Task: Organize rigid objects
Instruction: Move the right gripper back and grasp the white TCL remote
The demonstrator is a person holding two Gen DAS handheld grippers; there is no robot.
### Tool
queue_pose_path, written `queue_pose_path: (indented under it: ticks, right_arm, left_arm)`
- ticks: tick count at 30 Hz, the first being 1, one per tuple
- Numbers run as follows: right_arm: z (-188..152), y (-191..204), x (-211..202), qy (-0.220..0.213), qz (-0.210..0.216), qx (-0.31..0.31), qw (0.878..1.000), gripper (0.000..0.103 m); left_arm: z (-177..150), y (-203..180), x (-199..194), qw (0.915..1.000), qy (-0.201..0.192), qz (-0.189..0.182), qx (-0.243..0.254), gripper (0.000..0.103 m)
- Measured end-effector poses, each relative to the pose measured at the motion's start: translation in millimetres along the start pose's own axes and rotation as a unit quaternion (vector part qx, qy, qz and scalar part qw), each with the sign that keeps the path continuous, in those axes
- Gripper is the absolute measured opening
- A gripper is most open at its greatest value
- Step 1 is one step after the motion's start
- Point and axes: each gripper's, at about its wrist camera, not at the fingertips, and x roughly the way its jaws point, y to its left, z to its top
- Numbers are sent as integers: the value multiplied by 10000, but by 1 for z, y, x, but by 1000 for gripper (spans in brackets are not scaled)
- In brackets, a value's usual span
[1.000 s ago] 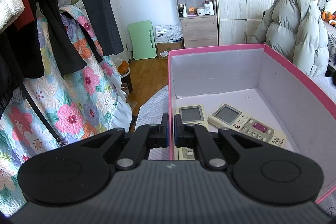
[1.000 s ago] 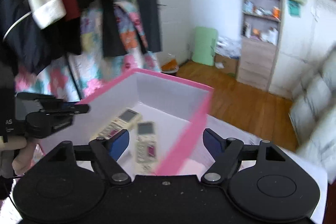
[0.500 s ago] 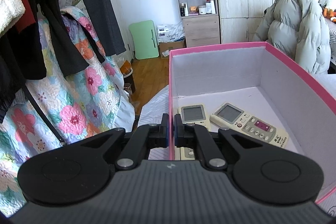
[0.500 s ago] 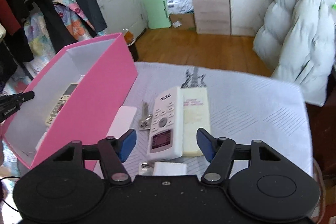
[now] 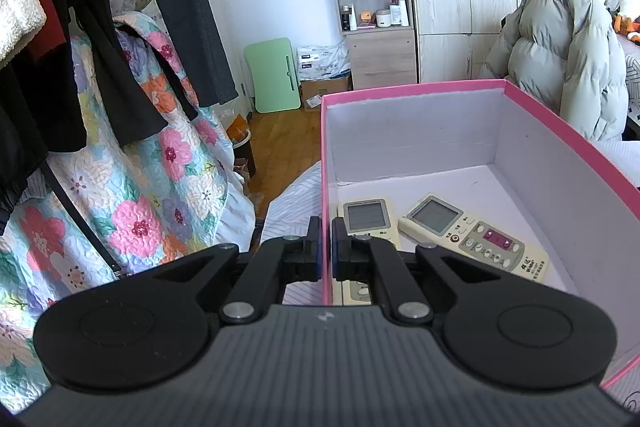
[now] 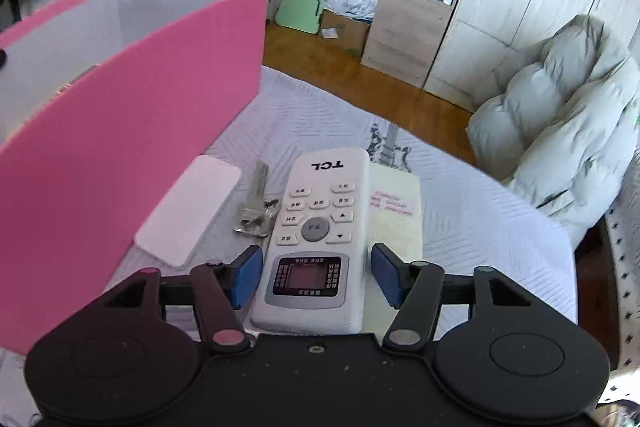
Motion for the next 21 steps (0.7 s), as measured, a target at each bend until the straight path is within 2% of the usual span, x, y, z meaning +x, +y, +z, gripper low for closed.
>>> queue_pose_path:
  ticks: [1, 5, 9, 15, 18, 20, 21]
  right_arm:
    - [2, 0, -2, 46, -16, 21, 10000, 61]
    - [0, -6, -18, 179, 454, 193, 9986, 61]
    - [-8, -5, -23, 397, 666, 229, 9967, 62]
    - [0, 6, -13, 245, 452, 100, 9986, 69]
    - [4, 18, -3, 155, 132, -179, 9996, 73]
    - [6, 22, 0, 44, 6, -285, 9996, 68]
    - [6, 23, -1, -4, 29, -281, 9996, 56]
  left_arm:
    - [0, 0, 0, 10000, 2, 8, 4, 3]
    - [0, 0, 0, 10000, 7, 22, 27, 4]
    - [-1, -1, 0, 10000, 5, -6, 11, 4]
    - [-1, -1, 0, 10000, 2, -7, 5, 4]
    - [-1, -1, 0, 10000, 0, -12, 10, 4]
    - [-1, -1, 1, 10000, 1, -18, 18, 4]
    - [-1, -1, 1, 10000, 1, -23, 13, 4]
